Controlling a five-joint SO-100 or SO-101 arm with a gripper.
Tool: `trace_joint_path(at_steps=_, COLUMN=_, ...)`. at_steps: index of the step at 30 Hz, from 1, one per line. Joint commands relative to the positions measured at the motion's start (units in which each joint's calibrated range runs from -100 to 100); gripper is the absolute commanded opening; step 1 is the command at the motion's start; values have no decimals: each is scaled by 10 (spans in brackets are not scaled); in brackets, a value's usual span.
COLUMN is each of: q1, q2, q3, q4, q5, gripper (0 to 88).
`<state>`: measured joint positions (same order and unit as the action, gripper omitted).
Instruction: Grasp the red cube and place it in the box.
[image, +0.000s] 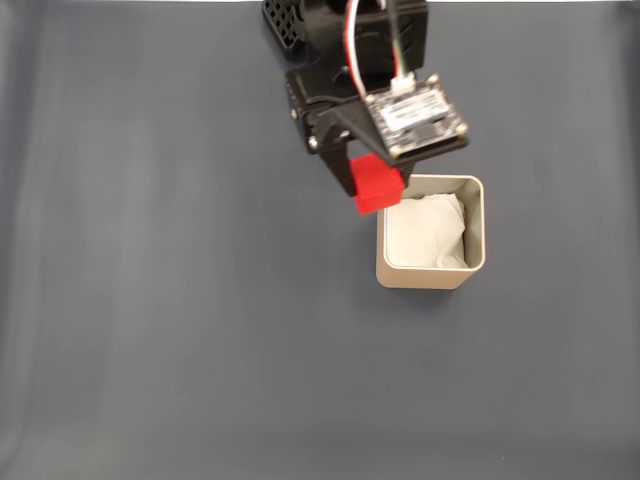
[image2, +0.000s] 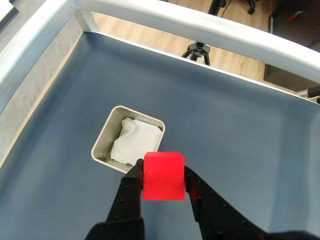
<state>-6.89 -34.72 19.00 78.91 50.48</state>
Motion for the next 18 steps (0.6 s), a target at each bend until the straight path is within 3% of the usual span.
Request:
trace_joint_path(at_steps=1, q1=-20, q2=-19, q3=-33, q4=6, q5=0, gripper=3)
trace_joint_path(at_steps=18, q1=-60, q2=21, q3=-33, q4=-38, q5=23, gripper=3)
